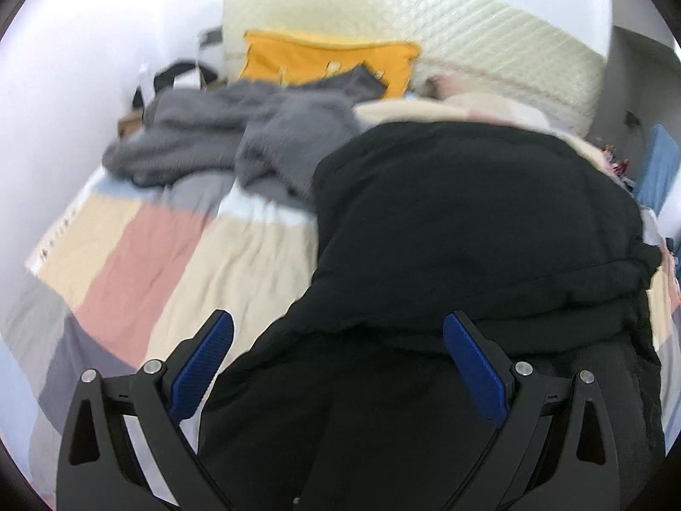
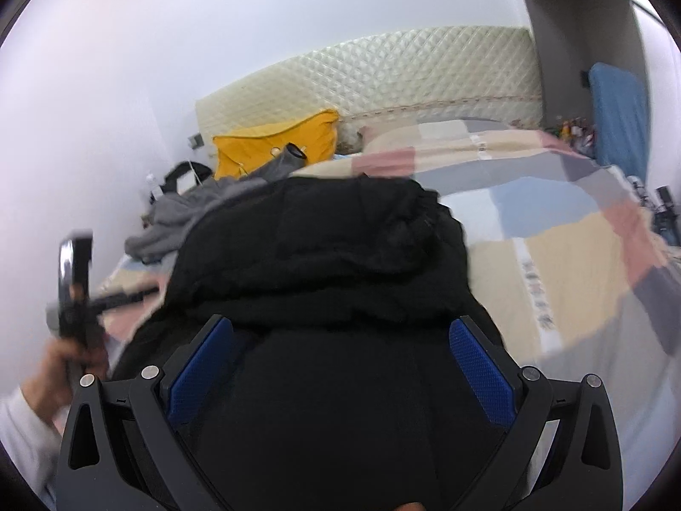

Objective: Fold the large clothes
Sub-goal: 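Open the left tool and press the folded sleeve flat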

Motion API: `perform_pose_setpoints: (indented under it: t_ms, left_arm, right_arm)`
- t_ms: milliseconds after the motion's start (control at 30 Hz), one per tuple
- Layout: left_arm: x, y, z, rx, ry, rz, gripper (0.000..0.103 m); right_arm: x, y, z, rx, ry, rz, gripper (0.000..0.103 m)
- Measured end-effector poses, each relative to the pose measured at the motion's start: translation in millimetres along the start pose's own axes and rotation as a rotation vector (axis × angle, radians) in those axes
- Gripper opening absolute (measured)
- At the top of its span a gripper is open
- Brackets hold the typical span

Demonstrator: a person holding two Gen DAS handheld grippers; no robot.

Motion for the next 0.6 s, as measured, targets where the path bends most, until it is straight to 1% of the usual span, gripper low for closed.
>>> perform_pose_setpoints:
  t_ms: [67,133,267,300,367,433,500,533,567,600]
  left_arm:
    - [3.6,14.1,-7.9,-0.024,0.017,-0.038,0.099]
    - [6.4,26.3,-13.9,-0.032,0.038,-0.055,0.099]
    - [13.7,42.2,-19.4,-0.051,0.061,-0.097,0.099]
    - [14.1,44.7,-19.2,-0.052,0.07,-0.105,0.099]
    - [14.5,50.6,-19.1,-0.083,0.087,-0.1,0.099]
    - [15.0,56.5,-19.0,-0.079,0.088,-0.117,0.099]
    - [17.5,61.3,-15.6,-0.08,0.106,-0.13,0.099]
    - [19.3,64.0,-13.4,-0.089,0.125,-0.134,0.099]
    - [22.6,67.9,-10.3,-0.108,0.153,-0.14,0.099]
    - [25.2,69.9,-7.4,-0.133,0.178,-0.137,0.099]
  right_arm:
    - [-16.1,25.7,11.2,0.0,-0.012,-0.012,0.102]
    - [-27.1,52.3,28.1,0.003,0.031,-0.025,0.101]
    - [-32.6,106.9,73.8,-0.058,0.236,-0.049,0.098]
    - [-31.8,115.5,81.9,-0.057,0.263,-0.06,0.097]
    - [-30.1,130.9,96.0,-0.027,0.287,-0.085,0.09]
    - [-25.9,141.4,108.6,-0.036,0.313,-0.094,0.085]
    - [-21.1,149.5,119.7,-0.08,0.373,-0.092,0.076]
    - [-19.3,152.3,123.7,-0.097,0.394,-0.092,0.068]
    - [-16.6,153.8,125.7,-0.102,0.408,-0.098,0.054]
    - [-14.6,156.3,126.0,-0.087,0.406,-0.116,0.047]
Point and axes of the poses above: each gripper's, at about its wrist camera, not at the fingertips, and y roughly the way its jaws point, z to its right, x to its underside, the point moved 2 cm from there along y, roughly the way its jaws point, and after that the axes turned 10 degrees about -y, right-handed, at the moved point
